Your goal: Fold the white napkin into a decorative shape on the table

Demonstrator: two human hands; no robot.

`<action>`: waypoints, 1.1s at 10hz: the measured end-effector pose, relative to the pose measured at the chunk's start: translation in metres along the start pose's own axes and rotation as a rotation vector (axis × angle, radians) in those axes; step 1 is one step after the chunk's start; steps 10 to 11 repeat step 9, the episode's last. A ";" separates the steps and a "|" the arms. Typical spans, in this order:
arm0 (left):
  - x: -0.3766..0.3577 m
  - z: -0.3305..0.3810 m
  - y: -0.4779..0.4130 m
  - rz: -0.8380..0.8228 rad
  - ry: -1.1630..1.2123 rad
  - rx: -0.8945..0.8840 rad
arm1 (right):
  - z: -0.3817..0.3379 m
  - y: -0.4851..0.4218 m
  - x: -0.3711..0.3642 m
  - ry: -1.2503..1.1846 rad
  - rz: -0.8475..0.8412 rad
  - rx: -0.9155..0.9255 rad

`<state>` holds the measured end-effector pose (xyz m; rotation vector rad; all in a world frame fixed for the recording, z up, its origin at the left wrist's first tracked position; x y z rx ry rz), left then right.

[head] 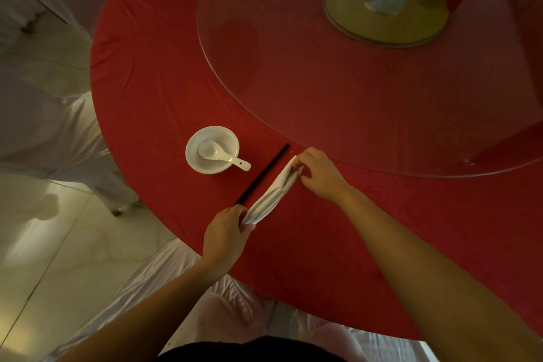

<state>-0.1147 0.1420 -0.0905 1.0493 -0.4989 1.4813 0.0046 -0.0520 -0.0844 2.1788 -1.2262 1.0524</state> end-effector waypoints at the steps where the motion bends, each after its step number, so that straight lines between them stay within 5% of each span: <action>1: -0.001 0.000 0.000 -0.007 0.000 0.004 | -0.003 0.001 -0.002 0.051 -0.050 0.053; 4: -0.003 0.000 0.001 -0.020 -0.107 -0.067 | 0.006 0.000 0.002 0.018 -0.298 0.042; 11: 0.013 0.014 0.014 -0.044 -0.144 -0.127 | 0.000 0.016 0.008 0.083 -0.142 -0.111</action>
Point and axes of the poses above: each hand's wrist, its own y-axis away from the middle knuckle, its own x-axis out of the back of the hand, z = x × y, the point moved 5 cm from there along -y, towards the middle knuckle, and after that the axes turned 9 degrees about x, right-handed, at the moved point
